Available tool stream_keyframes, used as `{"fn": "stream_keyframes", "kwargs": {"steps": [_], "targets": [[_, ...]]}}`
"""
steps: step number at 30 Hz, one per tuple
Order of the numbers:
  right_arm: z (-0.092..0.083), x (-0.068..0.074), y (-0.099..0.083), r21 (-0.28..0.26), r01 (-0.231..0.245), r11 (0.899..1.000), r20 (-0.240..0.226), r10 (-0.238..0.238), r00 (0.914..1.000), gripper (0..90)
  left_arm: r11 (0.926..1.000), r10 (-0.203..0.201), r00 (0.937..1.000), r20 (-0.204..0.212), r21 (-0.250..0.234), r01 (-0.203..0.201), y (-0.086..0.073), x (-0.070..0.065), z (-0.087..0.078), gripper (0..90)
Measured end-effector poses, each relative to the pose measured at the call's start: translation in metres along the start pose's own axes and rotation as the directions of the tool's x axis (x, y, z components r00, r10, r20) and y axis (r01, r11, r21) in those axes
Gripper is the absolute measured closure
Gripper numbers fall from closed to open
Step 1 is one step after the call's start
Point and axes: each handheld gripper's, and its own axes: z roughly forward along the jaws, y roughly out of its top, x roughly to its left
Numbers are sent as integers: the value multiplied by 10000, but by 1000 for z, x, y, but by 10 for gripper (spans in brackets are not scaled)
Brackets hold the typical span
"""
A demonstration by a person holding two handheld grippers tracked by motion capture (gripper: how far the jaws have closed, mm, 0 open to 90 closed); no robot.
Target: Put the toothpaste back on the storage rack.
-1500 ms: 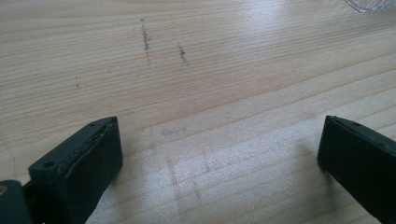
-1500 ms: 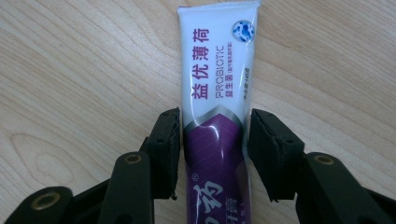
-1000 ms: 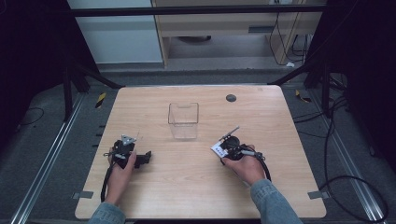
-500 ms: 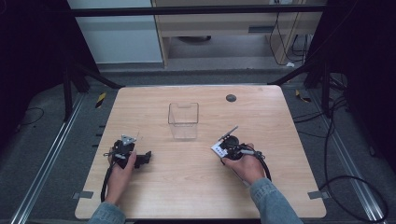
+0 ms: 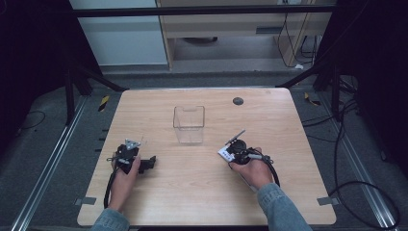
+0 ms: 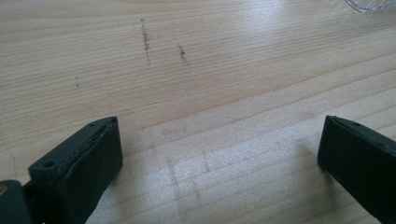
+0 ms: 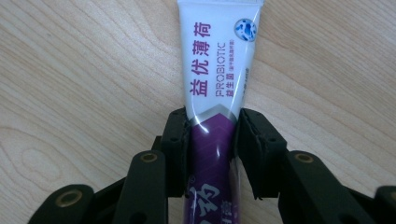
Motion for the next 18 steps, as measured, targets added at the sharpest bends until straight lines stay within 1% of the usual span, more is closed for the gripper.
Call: {"fn": "stream_keyframes", "kwargs": {"steps": [4,7,9,10,14,15,16,18], "targets": [[-1,2,1,80,7,10000,142,-8,9999,672,10000,-2,10000,7,-18,2,0,0,0,0],[-2,2,1,35,-25,10000,141,24,9999,706,10000,-3,10000,6,-17,3,0,0,0,0],[-4,2,0,-35,97,9999,202,-96,9997,729,10000,-3,10000,6,-19,3,0,0,0,0],[-5,3,0,-61,9,10000,197,-7,9998,751,10000,-3,10000,7,-17,3,0,0,0,0],[-7,1,-2,-237,11,9997,190,-6,9998,772,10000,-5,10000,7,-19,5,0,0,0,0],[-8,1,-2,-246,-100,9996,155,104,9998,775,10000,-4,10000,5,-18,4,0,0,0,0],[-8,0,-2,-314,-28,9995,169,34,9999,778,10000,-4,10000,8,-18,4,0,0,0,0],[-10,0,-3,-478,-205,9986,165,213,9996,780,10000,-2,10000,7,-18,2,0,0,0,0]]}}
